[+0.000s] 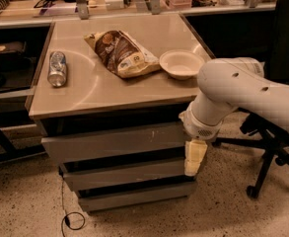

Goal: Open top drawer

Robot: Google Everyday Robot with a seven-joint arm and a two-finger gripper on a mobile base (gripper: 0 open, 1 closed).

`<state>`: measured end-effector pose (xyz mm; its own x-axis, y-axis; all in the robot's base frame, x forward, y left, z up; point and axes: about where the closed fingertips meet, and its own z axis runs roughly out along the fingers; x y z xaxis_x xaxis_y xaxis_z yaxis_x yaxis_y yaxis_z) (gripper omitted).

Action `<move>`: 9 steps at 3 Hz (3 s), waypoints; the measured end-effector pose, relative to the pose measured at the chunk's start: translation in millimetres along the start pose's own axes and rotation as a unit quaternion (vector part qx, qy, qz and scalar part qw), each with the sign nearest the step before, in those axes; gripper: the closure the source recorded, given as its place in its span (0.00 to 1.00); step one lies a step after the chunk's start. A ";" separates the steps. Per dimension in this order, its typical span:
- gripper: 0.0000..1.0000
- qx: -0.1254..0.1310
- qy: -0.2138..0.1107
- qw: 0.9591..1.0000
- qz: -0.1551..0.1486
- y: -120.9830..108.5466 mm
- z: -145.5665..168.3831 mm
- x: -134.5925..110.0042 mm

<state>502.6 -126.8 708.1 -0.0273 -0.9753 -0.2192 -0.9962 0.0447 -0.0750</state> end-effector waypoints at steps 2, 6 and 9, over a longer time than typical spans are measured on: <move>0.00 0.000 -0.001 1.000 -0.015 -21.3 28.5 -6.9; 0.00 -0.040 0.028 0.998 -0.048 -11.3 59.8 2.5; 0.00 -0.059 0.050 0.997 -0.020 48.8 -64.8 53.3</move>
Offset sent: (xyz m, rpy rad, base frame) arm 0.0417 0.0195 -0.0346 0.0020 -0.0211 0.0415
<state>447.2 -190.6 755.9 0.0096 -0.9927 -0.1205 -0.9993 -0.0139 0.0345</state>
